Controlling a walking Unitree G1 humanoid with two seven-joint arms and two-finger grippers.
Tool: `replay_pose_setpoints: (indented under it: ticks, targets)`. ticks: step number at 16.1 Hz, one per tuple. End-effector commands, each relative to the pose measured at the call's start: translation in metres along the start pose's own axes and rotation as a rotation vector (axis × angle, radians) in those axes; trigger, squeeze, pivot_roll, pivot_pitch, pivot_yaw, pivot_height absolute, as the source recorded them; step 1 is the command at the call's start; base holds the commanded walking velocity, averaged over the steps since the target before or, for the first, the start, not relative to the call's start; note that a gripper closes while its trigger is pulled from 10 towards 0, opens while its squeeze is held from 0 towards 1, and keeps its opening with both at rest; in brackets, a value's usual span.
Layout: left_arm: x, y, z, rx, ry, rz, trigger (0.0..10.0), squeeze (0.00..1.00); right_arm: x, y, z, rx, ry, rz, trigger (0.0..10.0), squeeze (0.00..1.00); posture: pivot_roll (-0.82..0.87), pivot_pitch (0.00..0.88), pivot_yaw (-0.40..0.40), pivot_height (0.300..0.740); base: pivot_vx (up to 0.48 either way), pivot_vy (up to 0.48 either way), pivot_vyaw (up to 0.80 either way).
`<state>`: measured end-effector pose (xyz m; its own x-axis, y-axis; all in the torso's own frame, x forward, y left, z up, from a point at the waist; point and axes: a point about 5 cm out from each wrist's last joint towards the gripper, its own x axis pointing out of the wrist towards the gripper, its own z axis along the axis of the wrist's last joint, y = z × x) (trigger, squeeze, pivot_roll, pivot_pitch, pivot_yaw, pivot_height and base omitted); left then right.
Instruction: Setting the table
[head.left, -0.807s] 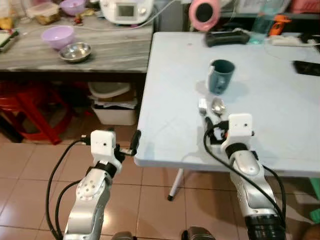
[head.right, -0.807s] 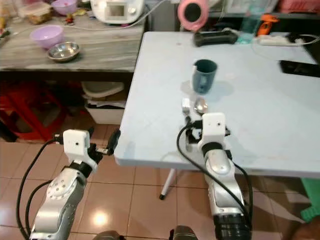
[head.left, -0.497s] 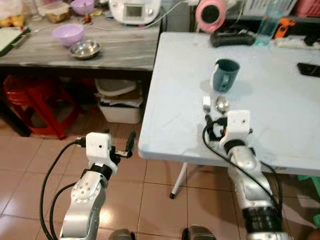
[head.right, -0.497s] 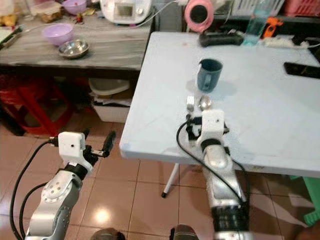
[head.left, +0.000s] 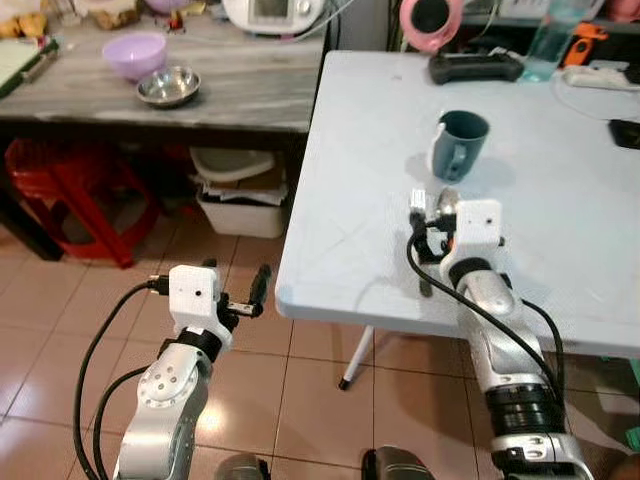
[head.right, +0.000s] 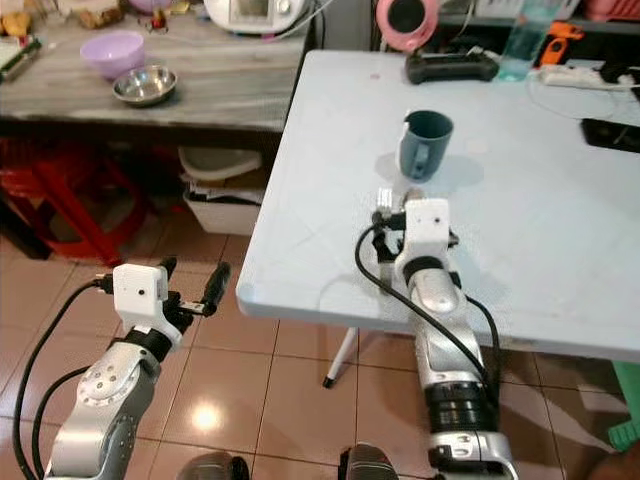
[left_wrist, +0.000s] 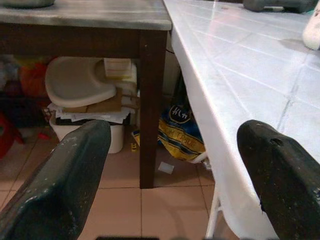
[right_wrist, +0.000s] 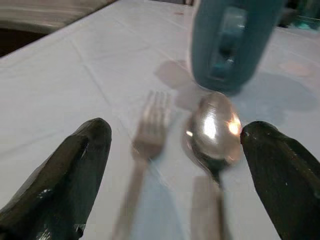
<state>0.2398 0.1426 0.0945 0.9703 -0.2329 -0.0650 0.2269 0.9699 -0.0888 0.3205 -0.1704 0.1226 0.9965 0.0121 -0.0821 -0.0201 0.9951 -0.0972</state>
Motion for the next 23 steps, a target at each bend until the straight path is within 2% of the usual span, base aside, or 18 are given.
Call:
replay_pose_setpoints:
  ticks: [1,4,5,6,9,10,11,13,14,15,16,17,18,19,20,23]
  targets:
    - [-0.003,0.001,0.001,0.009,0.003,-0.004,10.0,0.00,0.002,0.005,0.000,0.015,0.003,0.025,10.0,0.00,0.05,0.123,0.049,0.740,0.000,0.000,0.00]
    - [-0.004,0.002,0.002,0.012,0.007,0.000,10.0,0.00,0.006,0.014,0.005,0.020,-0.001,0.075,10.0,0.00,0.06,0.131,0.050,0.740,0.000,0.000,0.00]
    - [-0.005,0.002,0.002,0.013,0.011,0.001,10.0,0.00,0.006,0.016,0.002,0.016,0.014,0.081,4.5,0.00,0.06,0.130,0.049,0.740,0.000,0.000,0.00]
    - [-0.006,0.003,0.002,0.013,0.012,0.002,10.0,0.00,0.005,0.017,0.000,0.013,0.026,0.080,2.0,0.00,0.06,0.133,0.049,0.740,0.000,0.000,0.00]
    - [-0.007,0.003,0.003,0.015,0.014,0.002,10.0,0.00,0.004,0.015,-0.008,0.014,0.063,0.081,2.1,0.00,0.07,0.144,0.052,0.740,0.000,0.000,0.00]
    - [-0.008,0.003,0.003,0.016,0.017,0.001,10.0,0.00,0.005,0.015,-0.008,0.015,0.070,0.081,4.4,0.00,0.07,0.148,0.055,0.740,0.000,0.000,0.00]
    - [-0.009,0.004,0.002,0.019,0.021,0.000,10.0,0.00,0.006,0.015,-0.009,0.015,0.081,0.071,10.0,0.00,0.07,0.154,0.057,0.740,0.000,0.000,0.00]
    - [-0.011,0.005,0.003,0.023,0.026,0.000,10.0,0.00,0.006,0.015,-0.012,0.018,0.095,0.066,10.0,0.00,0.08,0.155,0.059,0.740,0.000,0.000,0.00]
    - [-0.011,0.005,0.003,0.024,0.027,0.001,10.0,0.00,0.006,0.014,-0.014,0.026,0.105,0.063,9.0,0.00,0.08,0.156,0.060,0.740,0.000,0.000,0.00]
    - [-0.011,0.006,0.003,0.027,0.029,0.000,10.0,0.00,0.007,0.012,-0.018,0.063,0.135,0.049,4.0,0.00,0.08,0.158,0.063,0.740,0.000,0.000,0.00]
    - [-0.011,0.007,0.004,0.029,0.029,0.000,10.0,0.00,0.008,0.010,-0.019,0.082,0.144,0.042,0.9,0.00,0.08,0.157,0.064,0.740,0.000,0.000,0.00]
    - [-0.011,0.007,0.004,0.031,0.031,-0.001,10.0,0.00,0.009,0.009,-0.019,0.102,0.151,0.039,0.0,0.00,0.08,0.157,0.066,0.740,0.000,0.000,0.00]
    - [-0.011,0.008,0.004,0.031,0.031,-0.001,10.0,0.00,0.010,0.007,-0.019,0.116,0.158,0.036,0.0,0.00,0.08,0.157,0.069,0.740,0.000,0.000,0.00]
    - [-0.011,0.008,0.005,0.035,0.034,-0.007,10.0,0.00,0.013,0.005,-0.023,0.168,0.219,0.040,0.0,0.00,0.09,0.154,0.069,0.740,0.000,0.000,0.00]
    - [-0.011,0.008,0.005,0.036,0.035,-0.008,10.0,0.00,0.013,0.004,-0.024,0.177,0.239,0.044,0.0,0.00,0.09,0.154,0.069,0.740,0.000,0.000,0.00]
    - [-0.010,0.008,0.005,0.037,0.040,-0.014,10.0,0.00,0.010,0.011,-0.036,0.237,0.341,0.113,0.0,0.00,0.09,0.148,0.069,0.740,0.000,0.000,0.00]
